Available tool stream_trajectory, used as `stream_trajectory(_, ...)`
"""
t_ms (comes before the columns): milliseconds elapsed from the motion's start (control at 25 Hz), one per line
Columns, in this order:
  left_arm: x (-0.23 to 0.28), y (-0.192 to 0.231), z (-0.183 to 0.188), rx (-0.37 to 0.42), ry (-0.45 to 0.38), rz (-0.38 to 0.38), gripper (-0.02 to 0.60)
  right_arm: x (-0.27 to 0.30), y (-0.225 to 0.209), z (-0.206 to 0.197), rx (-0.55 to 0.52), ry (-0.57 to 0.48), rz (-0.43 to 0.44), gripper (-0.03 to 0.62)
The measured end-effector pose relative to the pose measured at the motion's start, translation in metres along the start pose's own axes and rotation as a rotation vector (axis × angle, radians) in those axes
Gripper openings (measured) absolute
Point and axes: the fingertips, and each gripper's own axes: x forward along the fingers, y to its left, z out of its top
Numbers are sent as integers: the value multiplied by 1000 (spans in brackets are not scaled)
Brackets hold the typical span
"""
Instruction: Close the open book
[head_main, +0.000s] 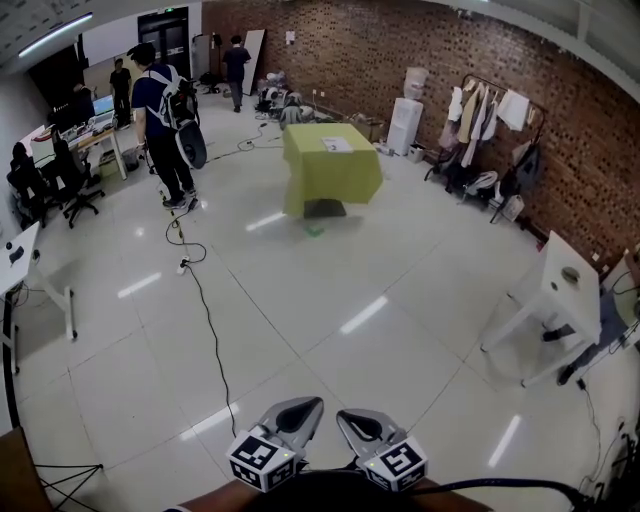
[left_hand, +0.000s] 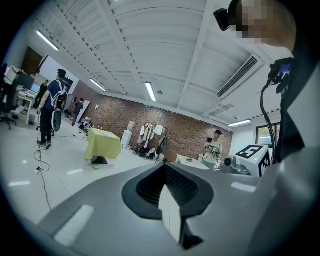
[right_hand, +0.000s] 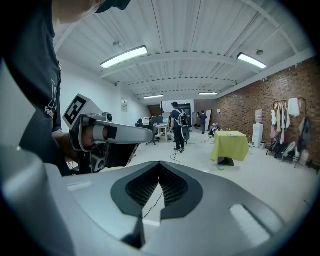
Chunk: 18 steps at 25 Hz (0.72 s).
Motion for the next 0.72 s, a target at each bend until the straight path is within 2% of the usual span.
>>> stream_trajectory(480,11,-2,-3,-2,-8,18,8,-8,-15,2,-24,-26,-6,8)
stream_trajectory(720,31,-5,-3,-4,-7,47,8,-16,-38,2,-12,-46,-5,8)
